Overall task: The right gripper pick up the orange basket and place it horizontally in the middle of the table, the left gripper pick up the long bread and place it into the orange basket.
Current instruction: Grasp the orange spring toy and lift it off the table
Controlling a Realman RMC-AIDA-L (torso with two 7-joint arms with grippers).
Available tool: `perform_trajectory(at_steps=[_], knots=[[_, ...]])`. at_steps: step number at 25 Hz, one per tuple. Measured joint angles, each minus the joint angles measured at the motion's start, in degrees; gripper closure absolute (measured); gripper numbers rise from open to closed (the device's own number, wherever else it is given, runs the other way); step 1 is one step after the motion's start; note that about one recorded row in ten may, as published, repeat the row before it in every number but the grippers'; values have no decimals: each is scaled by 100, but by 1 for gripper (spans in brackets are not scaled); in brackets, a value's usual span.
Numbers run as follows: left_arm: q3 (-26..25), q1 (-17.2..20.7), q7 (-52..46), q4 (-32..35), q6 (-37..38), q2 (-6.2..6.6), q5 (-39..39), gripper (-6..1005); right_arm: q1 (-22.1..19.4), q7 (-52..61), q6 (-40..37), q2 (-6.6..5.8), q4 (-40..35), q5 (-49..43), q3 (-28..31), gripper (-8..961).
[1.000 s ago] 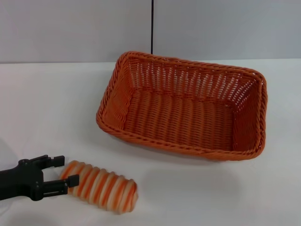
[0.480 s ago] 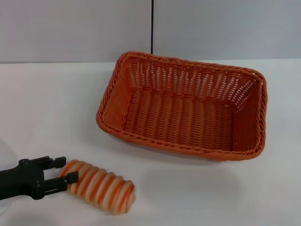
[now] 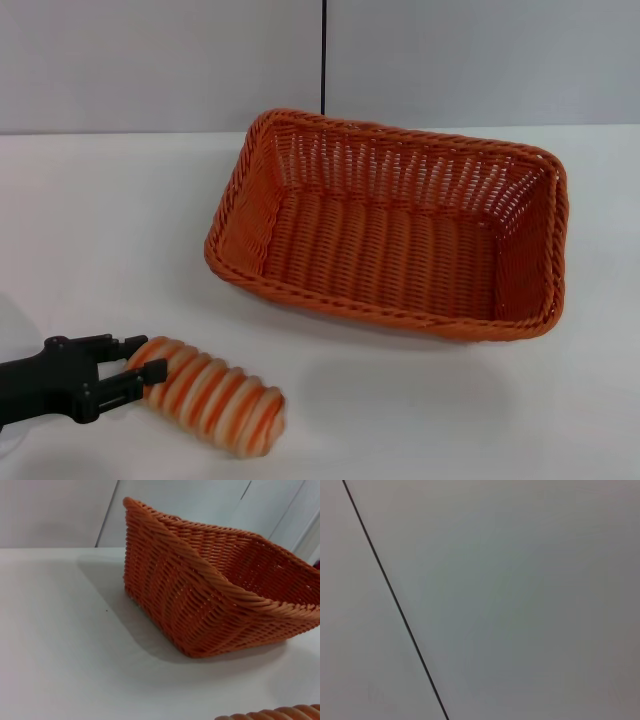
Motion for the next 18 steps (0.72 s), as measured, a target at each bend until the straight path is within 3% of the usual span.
perform_trajectory(at_steps=[18], knots=[[26, -45, -21, -80, 58, 33, -11, 635, 67, -6, -42, 4, 9, 23, 44, 452]])
